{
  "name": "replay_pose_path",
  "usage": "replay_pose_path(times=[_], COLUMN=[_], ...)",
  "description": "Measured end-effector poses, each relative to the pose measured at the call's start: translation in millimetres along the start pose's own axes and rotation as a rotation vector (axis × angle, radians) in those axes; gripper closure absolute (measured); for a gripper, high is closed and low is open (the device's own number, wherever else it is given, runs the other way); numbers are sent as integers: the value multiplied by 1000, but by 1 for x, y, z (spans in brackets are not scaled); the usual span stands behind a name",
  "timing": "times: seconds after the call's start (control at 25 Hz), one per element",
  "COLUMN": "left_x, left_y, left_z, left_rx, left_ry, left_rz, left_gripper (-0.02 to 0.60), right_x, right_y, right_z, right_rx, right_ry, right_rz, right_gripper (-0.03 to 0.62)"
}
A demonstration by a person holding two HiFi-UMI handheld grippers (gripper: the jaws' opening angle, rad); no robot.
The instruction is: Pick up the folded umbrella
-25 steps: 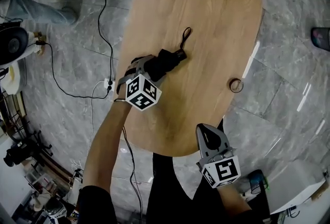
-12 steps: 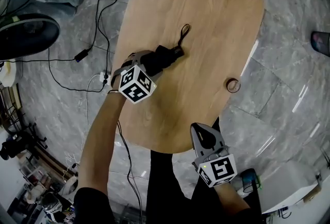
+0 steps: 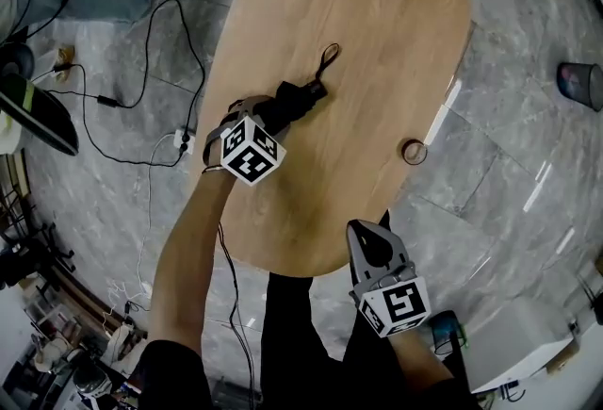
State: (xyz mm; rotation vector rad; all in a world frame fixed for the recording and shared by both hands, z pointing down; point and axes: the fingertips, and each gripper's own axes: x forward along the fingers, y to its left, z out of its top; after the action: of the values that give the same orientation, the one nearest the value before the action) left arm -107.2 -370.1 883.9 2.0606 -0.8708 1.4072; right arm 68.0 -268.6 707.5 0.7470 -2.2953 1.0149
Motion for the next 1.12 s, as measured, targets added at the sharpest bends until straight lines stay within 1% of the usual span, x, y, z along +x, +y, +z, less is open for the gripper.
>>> replay_pose_path(times=[0.16,0.24,0.52,0.72,1.12], left_x=[0,-1,-7,-15,-48], left_y=[0,1,-5,-9,-7], left_z=[-3,-4,-5,-6,-7], left_rx=[-85,-109,-112,-150,-204], left_ry=[-10,-12,-31,-54,-93], left_rz=[35,42,41,55,102], left_gripper=[351,353,354,356,356], right_x=[-3,-1,-2,-3,-1], right_y=[6,9,15,16,39], right_z=[-2,-2,-2,-1,18], right_rx=[-22,-23,-56,-53,-94], right_ry=[2,4,4,5,-11], right_rz=[-3,-3,-5,-17,0], right_gripper=[574,574,574,574,574])
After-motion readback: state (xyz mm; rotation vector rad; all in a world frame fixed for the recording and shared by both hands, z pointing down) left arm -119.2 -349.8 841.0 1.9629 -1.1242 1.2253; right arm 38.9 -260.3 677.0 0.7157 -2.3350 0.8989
